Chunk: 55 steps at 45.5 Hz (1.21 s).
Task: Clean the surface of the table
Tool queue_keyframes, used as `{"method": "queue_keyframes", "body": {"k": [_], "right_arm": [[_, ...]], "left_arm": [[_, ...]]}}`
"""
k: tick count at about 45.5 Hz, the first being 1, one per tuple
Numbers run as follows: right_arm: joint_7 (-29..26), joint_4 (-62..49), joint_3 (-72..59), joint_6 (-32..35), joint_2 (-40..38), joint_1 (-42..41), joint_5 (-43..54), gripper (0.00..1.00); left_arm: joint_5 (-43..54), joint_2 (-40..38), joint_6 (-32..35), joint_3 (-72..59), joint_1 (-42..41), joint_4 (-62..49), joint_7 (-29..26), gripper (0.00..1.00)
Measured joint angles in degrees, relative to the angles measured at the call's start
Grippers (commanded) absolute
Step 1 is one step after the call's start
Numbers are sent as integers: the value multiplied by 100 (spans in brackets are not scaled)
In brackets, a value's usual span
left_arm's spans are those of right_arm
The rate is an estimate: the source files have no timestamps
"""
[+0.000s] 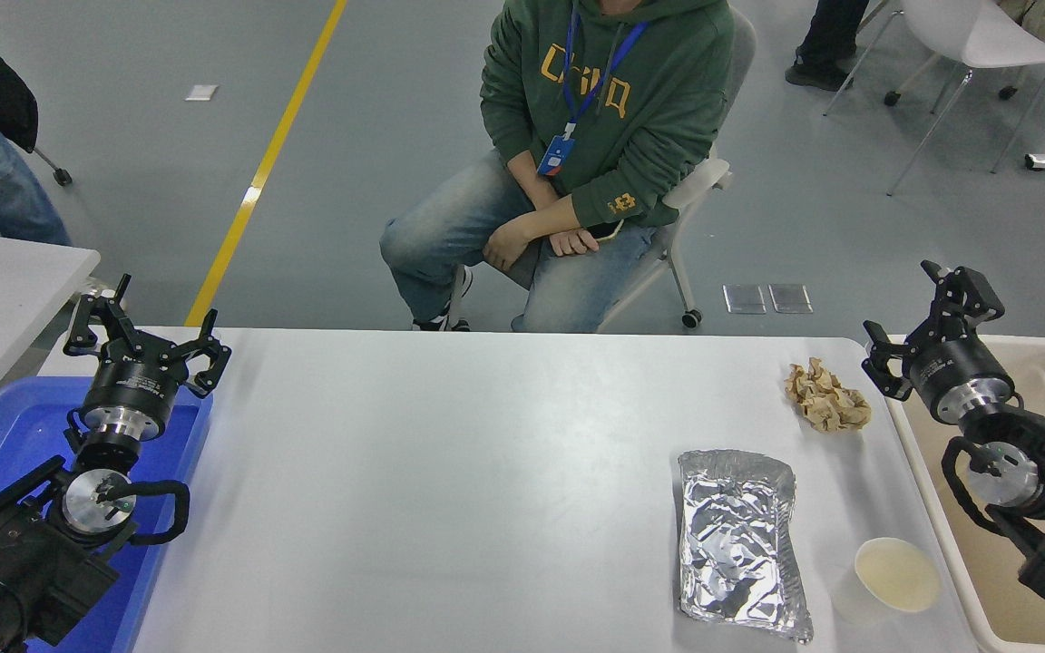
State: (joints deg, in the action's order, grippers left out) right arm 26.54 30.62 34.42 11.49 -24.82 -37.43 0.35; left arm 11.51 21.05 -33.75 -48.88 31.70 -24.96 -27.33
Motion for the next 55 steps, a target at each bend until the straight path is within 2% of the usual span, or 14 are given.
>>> {"method": "queue_keyframes", "body": {"k": [55], "right_arm": [[18,78,27,51,162,-109,-24,100]], "left_arm": [[0,-3,0,-7,-6,0,-35,100]]}}
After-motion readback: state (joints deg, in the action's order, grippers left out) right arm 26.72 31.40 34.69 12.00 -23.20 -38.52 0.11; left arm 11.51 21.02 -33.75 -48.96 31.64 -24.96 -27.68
